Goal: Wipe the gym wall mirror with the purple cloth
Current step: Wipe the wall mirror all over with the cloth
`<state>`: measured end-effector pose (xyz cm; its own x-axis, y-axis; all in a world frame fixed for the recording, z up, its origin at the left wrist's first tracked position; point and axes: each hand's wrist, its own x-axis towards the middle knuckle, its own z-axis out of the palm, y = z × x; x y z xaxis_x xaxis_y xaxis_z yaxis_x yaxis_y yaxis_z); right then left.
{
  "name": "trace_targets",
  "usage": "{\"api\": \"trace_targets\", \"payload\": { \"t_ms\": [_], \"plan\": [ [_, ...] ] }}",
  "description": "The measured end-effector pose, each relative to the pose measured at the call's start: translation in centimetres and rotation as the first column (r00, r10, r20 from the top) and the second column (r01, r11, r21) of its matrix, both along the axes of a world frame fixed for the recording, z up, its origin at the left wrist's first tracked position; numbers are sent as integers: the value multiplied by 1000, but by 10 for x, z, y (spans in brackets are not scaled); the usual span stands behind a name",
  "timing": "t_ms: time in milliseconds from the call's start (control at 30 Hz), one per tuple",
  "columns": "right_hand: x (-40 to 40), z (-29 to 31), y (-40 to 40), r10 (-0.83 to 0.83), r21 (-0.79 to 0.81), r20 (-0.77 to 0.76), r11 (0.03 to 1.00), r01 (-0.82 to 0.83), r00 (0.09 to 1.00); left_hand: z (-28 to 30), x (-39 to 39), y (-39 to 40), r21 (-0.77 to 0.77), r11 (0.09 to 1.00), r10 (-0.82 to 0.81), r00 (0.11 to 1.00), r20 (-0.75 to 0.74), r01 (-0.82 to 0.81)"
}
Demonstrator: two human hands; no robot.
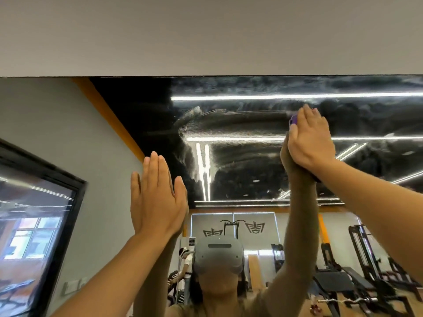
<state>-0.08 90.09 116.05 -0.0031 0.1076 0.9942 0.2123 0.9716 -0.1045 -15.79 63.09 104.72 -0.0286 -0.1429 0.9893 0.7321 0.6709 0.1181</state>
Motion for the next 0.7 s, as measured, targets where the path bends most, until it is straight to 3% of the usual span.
{"api": "trace_targets", "payload": {
  "t_ms": [67, 267, 400, 567, 700],
  "plan": [
    [-8, 0, -18, 11, 26, -1, 1000, -11, 1000, -1, 2, 2, -1, 1000, 0, 1000, 3, 0],
    [-48, -8, -93, 59, 329, 147, 939, -105, 987, 6, 17, 19, -44, 999, -8, 1000, 1, 8],
    [-36, -4, -67, 57, 416, 223, 897, -148, 973, 6, 20, 27, -30, 999, 32, 999, 29, -31],
    [17, 1, 31, 69, 154, 64, 985, -78, 996, 7, 23, 36, 2, 998, 68, 996, 62, -68],
    [26, -1, 55, 4, 39, 60, 999, -7, 998, 9, 24, 44, 12, 998, 65, 996, 65, -66]
  ]
}}
